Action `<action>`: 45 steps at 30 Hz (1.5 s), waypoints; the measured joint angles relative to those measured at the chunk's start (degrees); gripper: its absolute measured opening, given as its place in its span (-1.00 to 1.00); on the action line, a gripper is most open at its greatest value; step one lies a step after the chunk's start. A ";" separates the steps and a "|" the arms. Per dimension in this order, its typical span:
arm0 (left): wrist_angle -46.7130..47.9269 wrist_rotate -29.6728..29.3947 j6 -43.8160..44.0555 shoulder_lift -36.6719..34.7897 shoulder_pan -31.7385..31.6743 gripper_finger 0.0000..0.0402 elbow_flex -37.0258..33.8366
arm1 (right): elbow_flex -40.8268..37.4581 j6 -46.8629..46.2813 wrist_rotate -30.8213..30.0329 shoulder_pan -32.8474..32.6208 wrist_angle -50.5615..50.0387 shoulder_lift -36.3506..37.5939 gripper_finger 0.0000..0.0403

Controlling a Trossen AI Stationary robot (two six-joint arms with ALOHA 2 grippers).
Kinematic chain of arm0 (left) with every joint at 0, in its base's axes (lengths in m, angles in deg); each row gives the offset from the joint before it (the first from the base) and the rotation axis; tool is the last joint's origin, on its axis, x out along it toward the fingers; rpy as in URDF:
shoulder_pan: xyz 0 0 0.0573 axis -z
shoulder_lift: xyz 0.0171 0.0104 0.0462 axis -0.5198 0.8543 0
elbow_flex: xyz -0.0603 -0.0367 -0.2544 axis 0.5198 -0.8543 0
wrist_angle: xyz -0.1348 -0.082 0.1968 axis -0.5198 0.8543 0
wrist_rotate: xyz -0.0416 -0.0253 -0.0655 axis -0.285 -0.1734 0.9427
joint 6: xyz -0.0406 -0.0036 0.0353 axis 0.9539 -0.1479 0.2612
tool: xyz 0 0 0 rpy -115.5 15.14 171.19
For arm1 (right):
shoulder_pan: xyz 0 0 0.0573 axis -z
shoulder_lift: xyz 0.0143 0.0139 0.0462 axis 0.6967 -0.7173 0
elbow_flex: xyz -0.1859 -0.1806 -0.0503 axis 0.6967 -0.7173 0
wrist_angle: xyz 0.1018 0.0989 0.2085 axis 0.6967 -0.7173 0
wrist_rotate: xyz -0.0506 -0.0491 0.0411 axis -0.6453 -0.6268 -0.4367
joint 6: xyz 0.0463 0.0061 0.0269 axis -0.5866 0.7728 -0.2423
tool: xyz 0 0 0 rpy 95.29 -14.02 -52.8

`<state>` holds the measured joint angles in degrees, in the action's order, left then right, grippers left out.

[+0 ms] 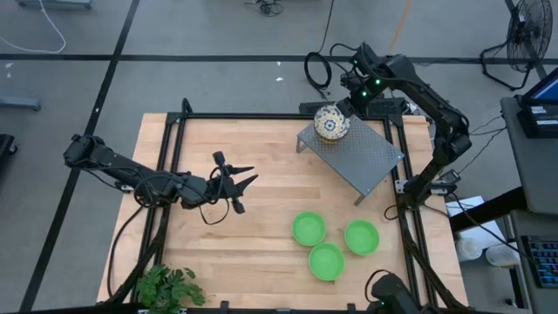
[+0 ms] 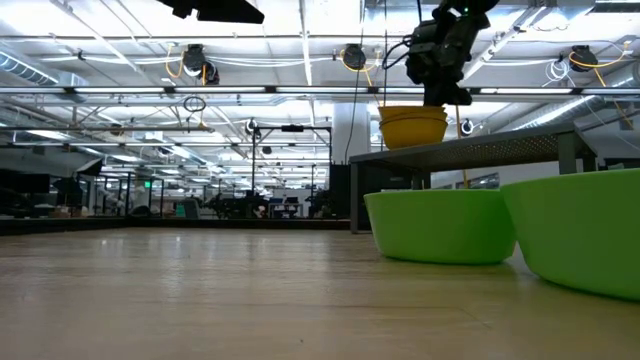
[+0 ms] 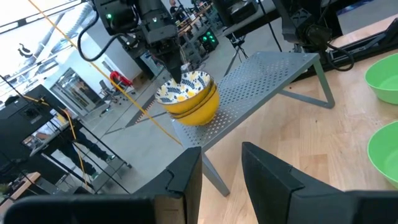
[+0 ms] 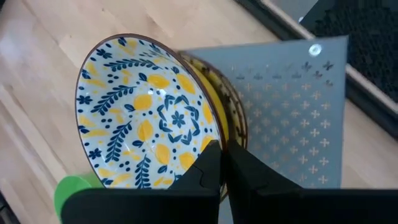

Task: Pick & Place Mini bowls
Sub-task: Stack the yellow bowl on the stacked yellow bowl on the shelf, then put the right green bowl on the shelf

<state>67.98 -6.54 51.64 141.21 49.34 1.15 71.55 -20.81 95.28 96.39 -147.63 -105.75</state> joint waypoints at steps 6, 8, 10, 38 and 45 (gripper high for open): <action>0.00 0.00 0.00 0.00 0.00 -0.41 0.00 | -2.78 0.17 0.35 0.00 1.80 0.11 -1.00; 0.00 0.02 0.00 0.00 0.00 -0.41 0.00 | -3.14 0.23 0.35 0.00 2.24 0.13 -1.00; 0.00 0.01 0.01 0.00 -0.01 -0.41 0.00 | -3.20 0.21 0.34 0.00 2.34 0.13 -1.00; 0.04 0.09 0.44 0.00 -0.81 -0.41 0.00 | -3.33 -1.04 -3.11 -0.35 6.62 4.41 -0.56; 0.35 0.11 0.46 0.00 -0.81 -0.41 0.00 | -3.33 -0.73 -2.91 -2.29 7.03 8.61 -0.49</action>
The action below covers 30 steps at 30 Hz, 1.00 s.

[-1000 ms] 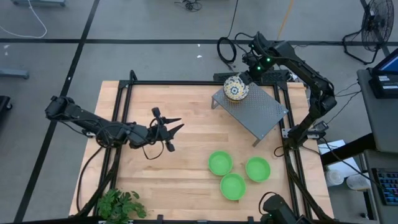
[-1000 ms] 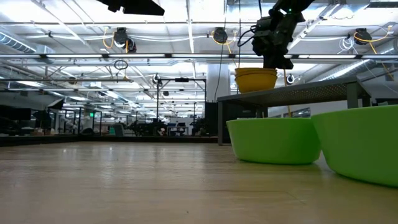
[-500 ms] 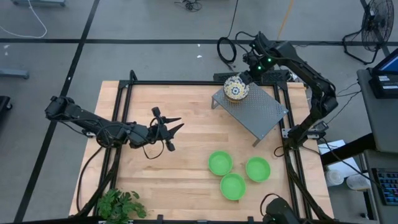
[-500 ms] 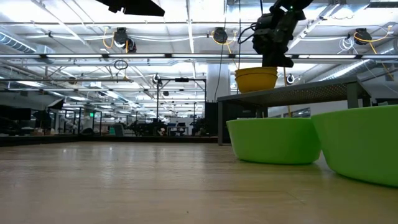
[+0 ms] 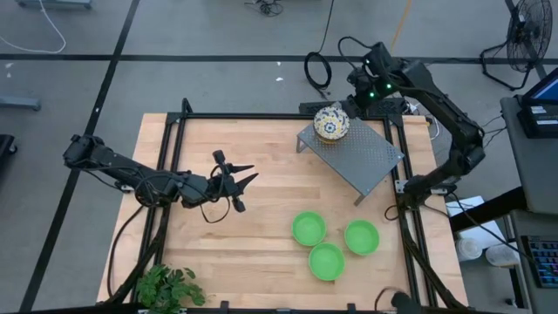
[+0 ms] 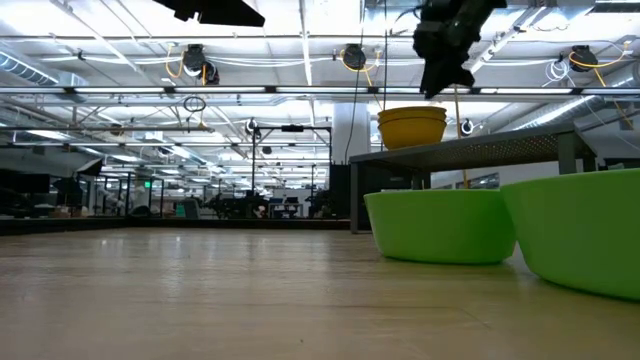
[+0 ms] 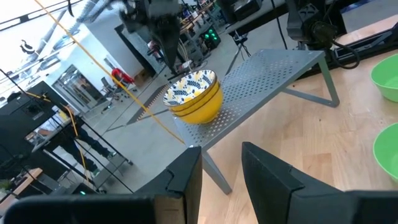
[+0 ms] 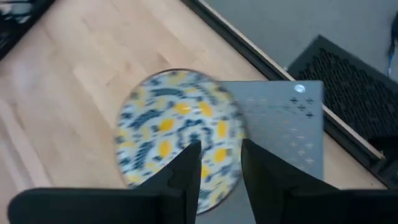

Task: Pick & Place Mini bowls
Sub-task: Put the right green bowl on the shelf

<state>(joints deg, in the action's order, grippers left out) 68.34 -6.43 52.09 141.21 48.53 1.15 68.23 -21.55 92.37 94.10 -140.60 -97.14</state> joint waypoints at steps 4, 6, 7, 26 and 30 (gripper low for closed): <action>0.08 0.00 0.00 0.00 0.00 -0.41 0.00 | 0.00 1.20 0.04 -4.78 -1.26 3.76 -0.48; 0.08 0.00 0.31 0.00 0.00 -0.41 0.00 | 0.00 1.47 0.06 -7.96 -2.29 5.81 -0.48; 0.10 0.00 0.61 0.00 0.00 -0.41 0.00 | 0.00 1.48 0.07 -9.77 -2.87 6.87 -0.48; 0.67 0.04 2.60 0.02 0.00 -0.41 0.00 | -30.63 -32.15 -3.17 -45.77 -3.39 34.23 -0.56; 0.65 0.04 2.58 0.02 0.00 -0.41 0.00 | -38.74 -38.93 -5.09 -50.02 -3.41 37.69 -0.56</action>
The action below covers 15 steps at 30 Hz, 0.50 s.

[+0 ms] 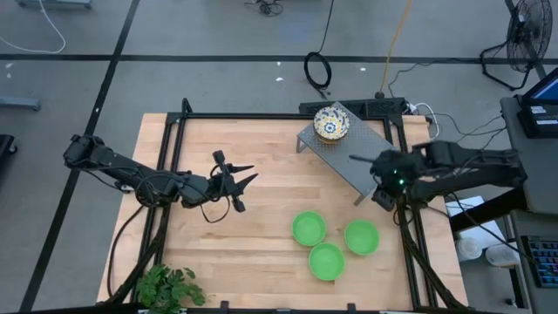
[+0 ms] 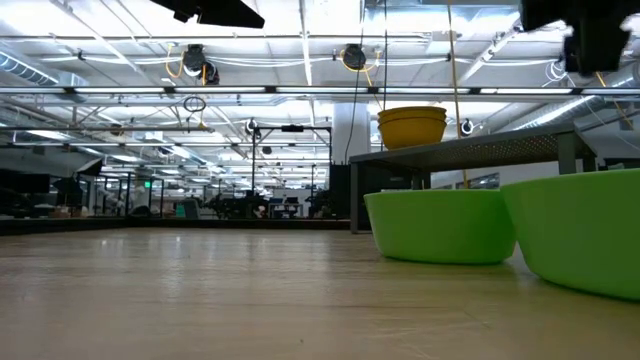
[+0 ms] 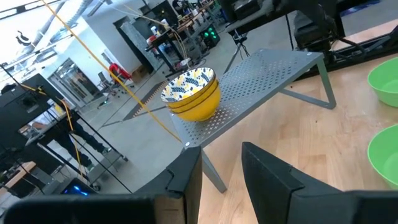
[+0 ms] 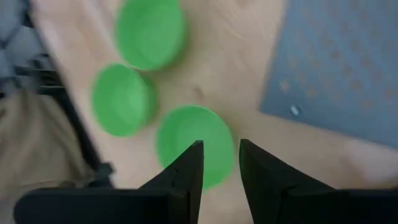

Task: Pick & Place Mini bowls
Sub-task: Put the right green bowl on the shelf

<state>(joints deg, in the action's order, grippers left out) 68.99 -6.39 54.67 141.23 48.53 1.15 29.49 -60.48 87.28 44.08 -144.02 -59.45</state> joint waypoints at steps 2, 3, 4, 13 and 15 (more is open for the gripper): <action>-0.02 -0.01 0.00 0.00 0.00 -0.41 0.00 | -3.65 -1.75 -1.90 -1.78 0.05 0.92 -0.56; -0.01 0.00 0.00 0.00 0.00 -0.41 0.00 | -5.39 -2.20 -2.55 -2.58 0.52 1.19 -0.56; 0.03 0.00 0.00 0.00 0.00 -0.41 0.00 | -7.01 -2.23 -2.66 -3.27 1.71 1.33 -0.56; 3.68 9.53 2.08 -0.08 -1.52 -0.41 0.00 | -13.32 11.94 3.43 -10.98 43.15 1.65 -0.53; 4.48 13.02 3.11 -0.39 -2.91 -0.41 0.00 | -13.32 17.58 4.03 -14.04 52.85 1.67 -0.53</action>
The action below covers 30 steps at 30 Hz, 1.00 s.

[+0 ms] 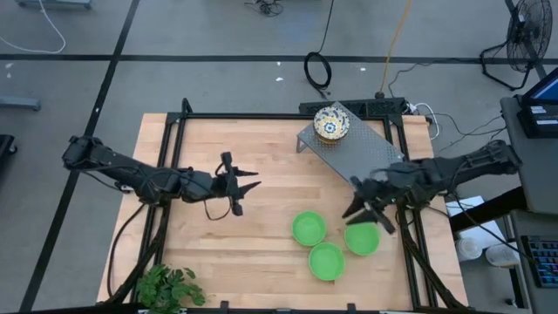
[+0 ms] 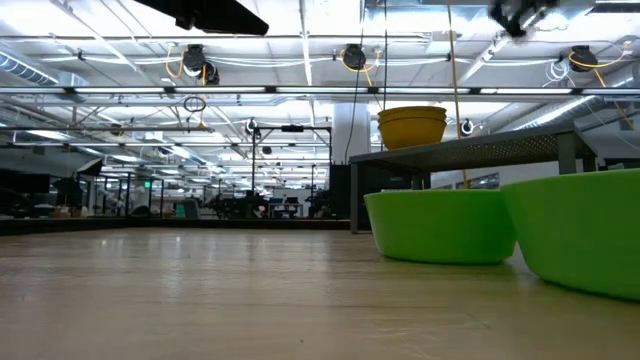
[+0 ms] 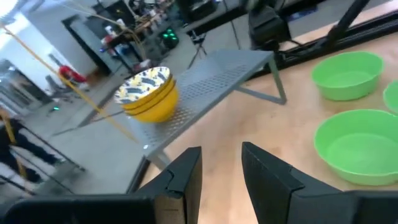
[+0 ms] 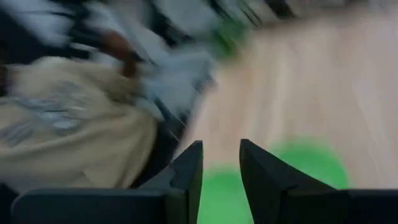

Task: Pick & Place Mini bowls
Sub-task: Put the right green bowl on the shelf

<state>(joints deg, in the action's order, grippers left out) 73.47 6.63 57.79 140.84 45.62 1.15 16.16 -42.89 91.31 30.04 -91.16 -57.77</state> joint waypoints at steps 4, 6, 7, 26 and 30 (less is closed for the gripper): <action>1.51 0.66 2.45 -0.08 -2.52 -0.41 0.07 | 0.00 13.26 -2.41 -8.56 15.87 -0.46 -0.52; 3.02 0.53 3.72 -0.07 -3.62 -0.41 0.07 | 0.30 19.84 -6.42 -13.12 20.10 -1.43 -0.51; 3.80 0.51 4.27 -0.07 -4.08 -0.41 0.07 | 0.95 22.44 -9.66 -15.28 20.45 -2.14 -0.50; 5.80 3.40 7.68 -0.07 -5.94 -0.41 0.07 | 52.02 -22.85 -40.15 -25.55 -72.56 -42.87 -0.08; 5.73 3.45 7.46 -0.07 -5.92 -0.41 0.07 | 45.47 -27.71 -29.77 -23.96 -68.86 -43.28 -0.15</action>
<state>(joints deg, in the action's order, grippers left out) 79.20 10.08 65.25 140.77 39.70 1.21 61.64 -70.61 61.54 6.07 -160.02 -101.06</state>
